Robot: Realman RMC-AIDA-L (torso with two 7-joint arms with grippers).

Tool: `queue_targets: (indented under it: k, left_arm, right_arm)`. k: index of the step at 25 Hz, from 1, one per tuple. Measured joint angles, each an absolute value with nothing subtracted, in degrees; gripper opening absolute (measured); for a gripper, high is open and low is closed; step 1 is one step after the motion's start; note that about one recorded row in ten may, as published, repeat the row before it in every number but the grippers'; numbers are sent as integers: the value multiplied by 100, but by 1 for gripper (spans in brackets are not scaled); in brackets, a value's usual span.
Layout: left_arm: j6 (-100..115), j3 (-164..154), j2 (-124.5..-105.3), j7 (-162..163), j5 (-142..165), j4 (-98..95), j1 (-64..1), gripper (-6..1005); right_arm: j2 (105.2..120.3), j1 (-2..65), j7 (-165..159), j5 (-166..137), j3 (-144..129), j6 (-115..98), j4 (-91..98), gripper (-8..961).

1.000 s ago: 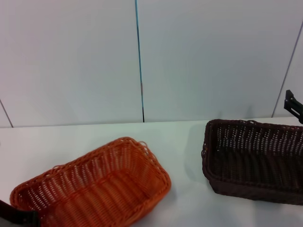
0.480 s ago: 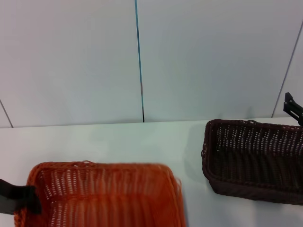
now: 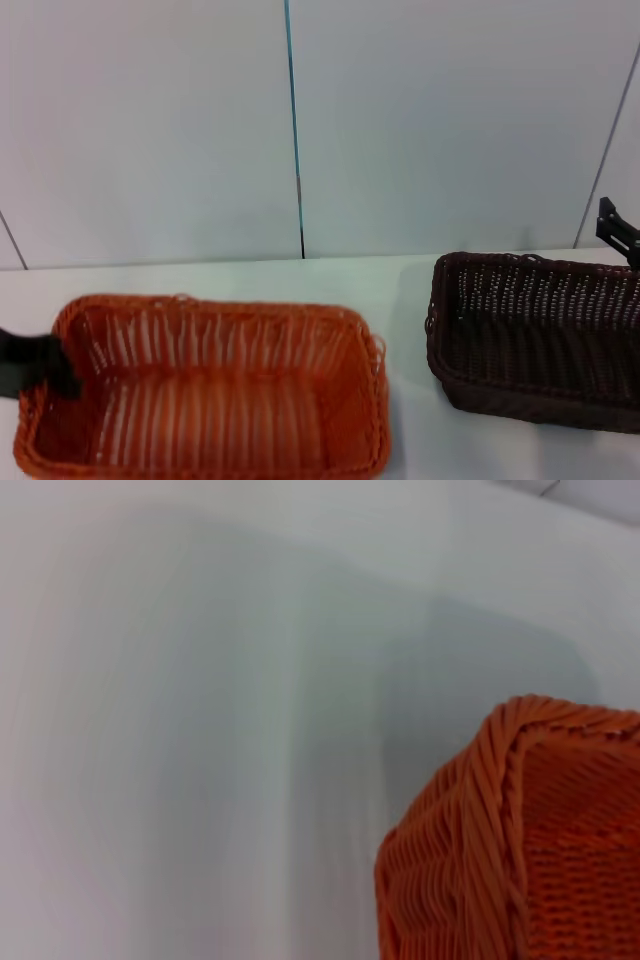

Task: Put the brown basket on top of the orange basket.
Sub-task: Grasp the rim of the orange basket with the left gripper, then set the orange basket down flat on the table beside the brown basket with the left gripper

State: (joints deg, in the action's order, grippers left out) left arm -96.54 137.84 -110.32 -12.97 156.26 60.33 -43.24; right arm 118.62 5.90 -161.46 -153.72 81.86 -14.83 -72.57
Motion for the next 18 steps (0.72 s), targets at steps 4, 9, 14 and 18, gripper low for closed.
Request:
queue_targets:
  k: [4,9,14,18]
  left_arm:
    - [-9576,13935,-10955,-1310,15513,6027,-4446,162]
    - [-9326,13962,-10952,-1347,15376,5840,-4560,161]
    - [-9079,13922,-11004,-1357,15228,5569,-4629,161]
    - [-8849,13908,-11089,-1390,15163,5339,-4655,161]
  right_arm:
    - [11848,585,-16146,-15372,8165,-1483,-7275,946]
    - [11847,554,-16146,-15372,8162,-1484,-7321,946]
    - [11848,553,-16146,-15372,8146,-1480,-7363,946]
    - [11828,554,-16146,-15372,8140,-1477,-7387,946]
